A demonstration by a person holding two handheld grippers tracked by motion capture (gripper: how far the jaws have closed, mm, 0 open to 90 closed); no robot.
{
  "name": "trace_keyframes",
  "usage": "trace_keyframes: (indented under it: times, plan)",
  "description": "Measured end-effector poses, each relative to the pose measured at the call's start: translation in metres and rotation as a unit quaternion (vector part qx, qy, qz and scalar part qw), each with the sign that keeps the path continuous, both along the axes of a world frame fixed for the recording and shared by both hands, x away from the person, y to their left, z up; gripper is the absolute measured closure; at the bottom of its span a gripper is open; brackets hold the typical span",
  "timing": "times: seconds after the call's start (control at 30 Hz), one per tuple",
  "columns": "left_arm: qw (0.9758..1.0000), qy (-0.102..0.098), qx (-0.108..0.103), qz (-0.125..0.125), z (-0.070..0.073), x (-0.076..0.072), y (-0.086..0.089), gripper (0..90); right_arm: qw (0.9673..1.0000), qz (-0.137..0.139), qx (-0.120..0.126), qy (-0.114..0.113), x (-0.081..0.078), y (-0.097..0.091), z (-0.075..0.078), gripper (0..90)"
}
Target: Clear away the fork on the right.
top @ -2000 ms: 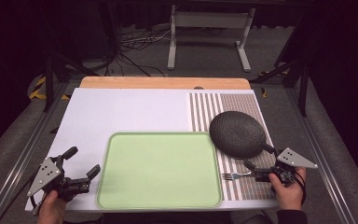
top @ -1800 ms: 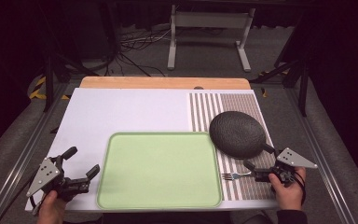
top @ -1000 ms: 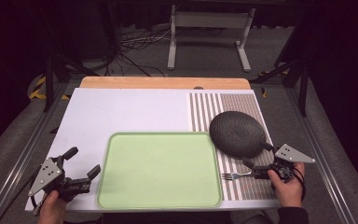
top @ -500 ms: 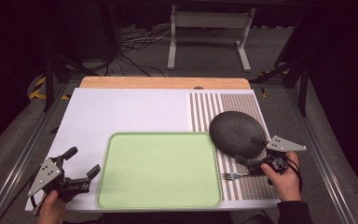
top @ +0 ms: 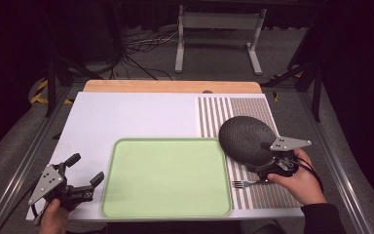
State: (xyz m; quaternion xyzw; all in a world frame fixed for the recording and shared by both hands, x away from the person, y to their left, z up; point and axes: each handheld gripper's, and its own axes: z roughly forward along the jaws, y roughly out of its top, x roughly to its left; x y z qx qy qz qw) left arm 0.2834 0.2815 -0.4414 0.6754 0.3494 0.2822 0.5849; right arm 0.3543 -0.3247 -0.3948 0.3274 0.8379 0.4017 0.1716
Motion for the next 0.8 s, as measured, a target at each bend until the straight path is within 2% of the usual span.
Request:
trace_keyframes:
  times: [0.1,0.2,0.3,0.33,0.47,0.63,0.67,0.73,0.8]
  plan:
    - [1.0000,0.000,-0.002,0.000,0.000,0.000,0.000,0.0,0.9992,0.013,-0.035,0.010,0.002,0.002,0.003,2.5]
    - [1.0000,0.000,-0.001,-0.001,0.000,0.000,0.000,0.0,0.9963,0.024,-0.078,0.024,0.004,0.005,0.008,3.4]
    - [1.0000,-0.001,-0.002,-0.002,0.000,0.000,0.000,0.1,0.9929,0.035,-0.107,0.036,0.006,0.007,0.010,3.9]
    - [1.0000,-0.001,-0.002,-0.002,0.000,0.000,0.000,0.1,0.9929,0.035,-0.107,0.036,0.006,0.007,0.010,3.9]
    - [1.0000,-0.002,-0.001,0.000,0.001,0.000,0.001,0.1,0.9844,0.064,-0.154,0.055,0.007,0.010,0.009,5.2]
    - [1.0000,-0.002,-0.001,0.000,0.001,0.000,0.000,0.1,0.9757,0.082,-0.190,0.073,0.007,0.010,0.006,5.6]
    - [1.0000,-0.002,-0.001,0.000,0.001,0.000,0.000,0.1,0.9757,0.082,-0.190,0.073,0.007,0.010,0.006,5.6]
    - [1.0000,-0.002,-0.001,0.000,0.001,0.000,0.000,0.1,0.9705,0.092,-0.207,0.082,0.007,0.011,0.006,5.6]
    - [1.0000,-0.001,-0.001,0.000,0.001,0.000,0.000,0.1,0.9682,0.095,-0.215,0.087,0.007,0.011,0.005,5.6]
